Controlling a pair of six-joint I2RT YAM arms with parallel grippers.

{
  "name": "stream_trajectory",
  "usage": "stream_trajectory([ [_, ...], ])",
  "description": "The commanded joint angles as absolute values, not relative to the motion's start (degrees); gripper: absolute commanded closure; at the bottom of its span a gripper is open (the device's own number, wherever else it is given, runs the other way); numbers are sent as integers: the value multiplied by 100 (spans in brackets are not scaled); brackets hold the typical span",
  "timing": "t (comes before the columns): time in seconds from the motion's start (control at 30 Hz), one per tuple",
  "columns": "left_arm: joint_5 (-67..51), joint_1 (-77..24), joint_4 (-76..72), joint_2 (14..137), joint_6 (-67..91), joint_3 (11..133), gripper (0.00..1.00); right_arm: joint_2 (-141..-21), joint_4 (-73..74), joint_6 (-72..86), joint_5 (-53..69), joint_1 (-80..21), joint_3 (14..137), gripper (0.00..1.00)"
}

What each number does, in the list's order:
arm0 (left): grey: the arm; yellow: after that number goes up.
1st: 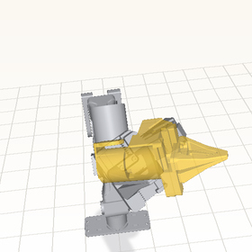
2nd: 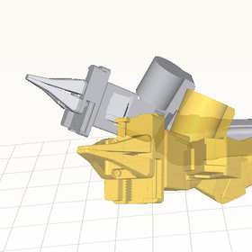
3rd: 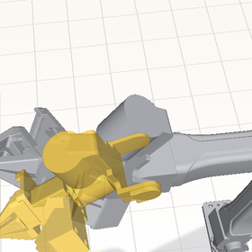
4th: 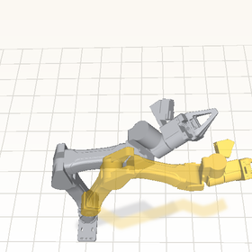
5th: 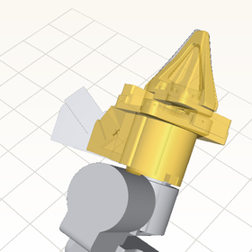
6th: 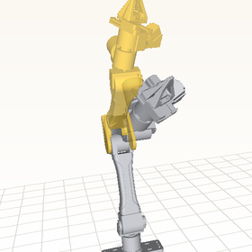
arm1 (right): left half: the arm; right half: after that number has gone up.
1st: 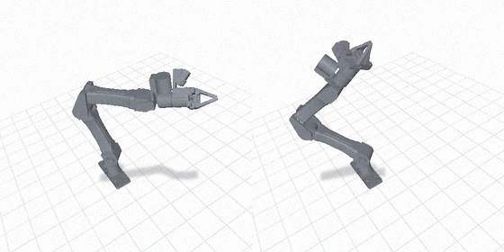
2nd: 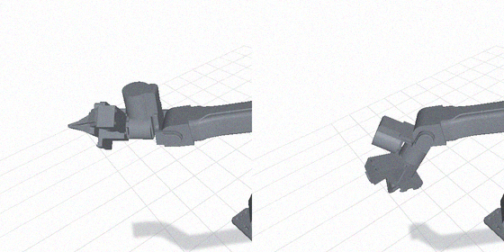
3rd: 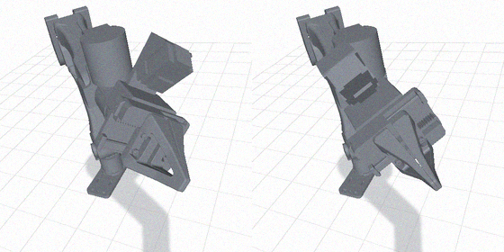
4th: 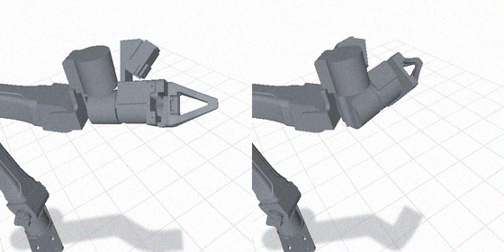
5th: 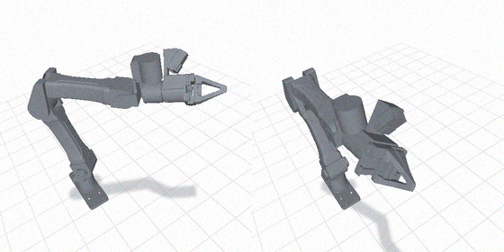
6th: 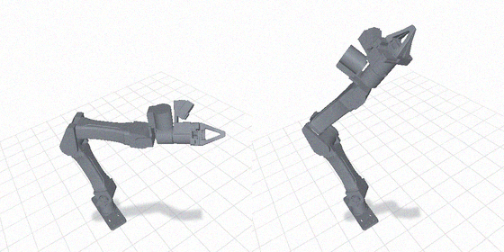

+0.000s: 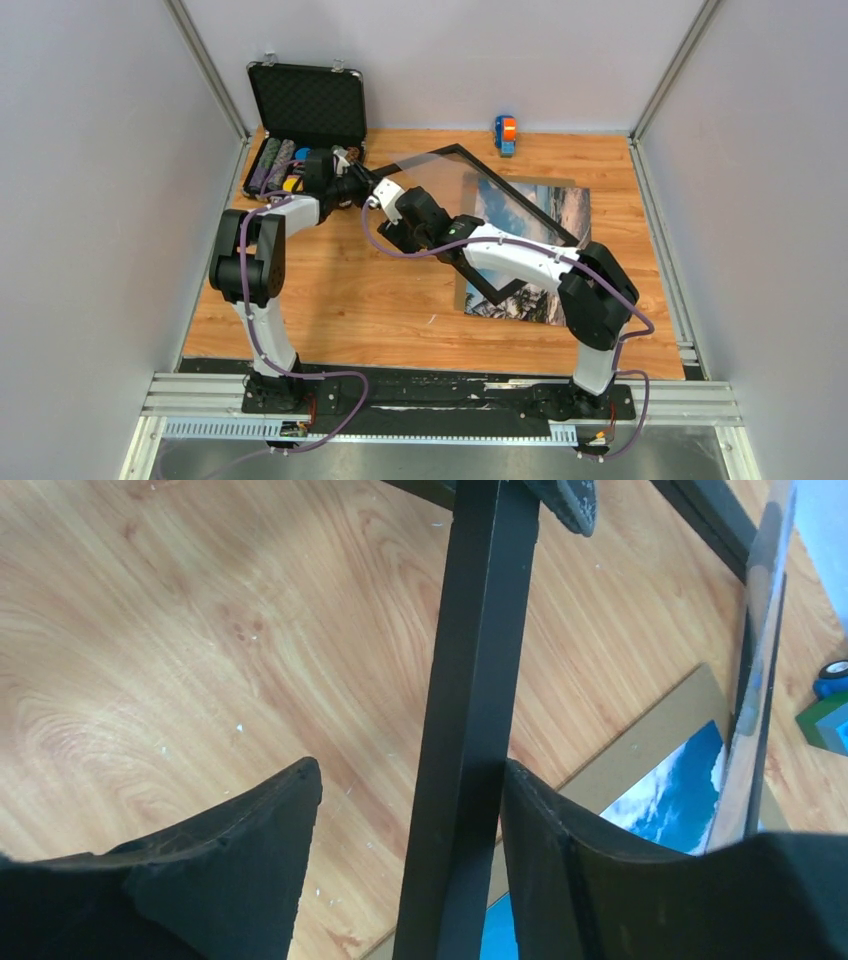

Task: Put the photo into the frame
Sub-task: Turn over the photo frame at the center of the board.

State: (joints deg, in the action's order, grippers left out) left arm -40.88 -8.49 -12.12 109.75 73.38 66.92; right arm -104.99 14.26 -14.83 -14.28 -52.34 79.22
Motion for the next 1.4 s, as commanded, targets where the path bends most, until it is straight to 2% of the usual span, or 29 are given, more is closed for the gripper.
stream_trajectory([
  [0.0, -3600, -862, -1477, 10955, 7249, 6740, 100, -10091, 1963, -1104, -972, -5376, 8429, 36],
  [0.47, -3490, -861, -1355, 10862, 7142, 6676, 100, -9839, 2233, -1906, -2062, -5539, 9158, 33],
  [0.67, -3478, -861, -1347, 10851, 7117, 6663, 100, -9784, 1896, -2384, -2545, -5402, 8821, 32],
  [1.03, -3464, -861, -1357, 10863, 7084, 6633, 100, -9871, 1863, -2282, -2430, -4735, 8439, 31],
  [1.23, -3491, -861, -1395, 10881, 7103, 6618, 100, -10020, 1879, -2140, -2315, -4519, 8222, 37],
  [1.3, -3494, -861, -1396, 10885, 7102, 6615, 100, -10098, 1960, -2143, -2360, -4517, 8276, 43],
  [1.37, -3504, -861, -1404, 10889, 7111, 6610, 100, -10139, 2009, -2188, -2399, -4518, 8326, 55],
])
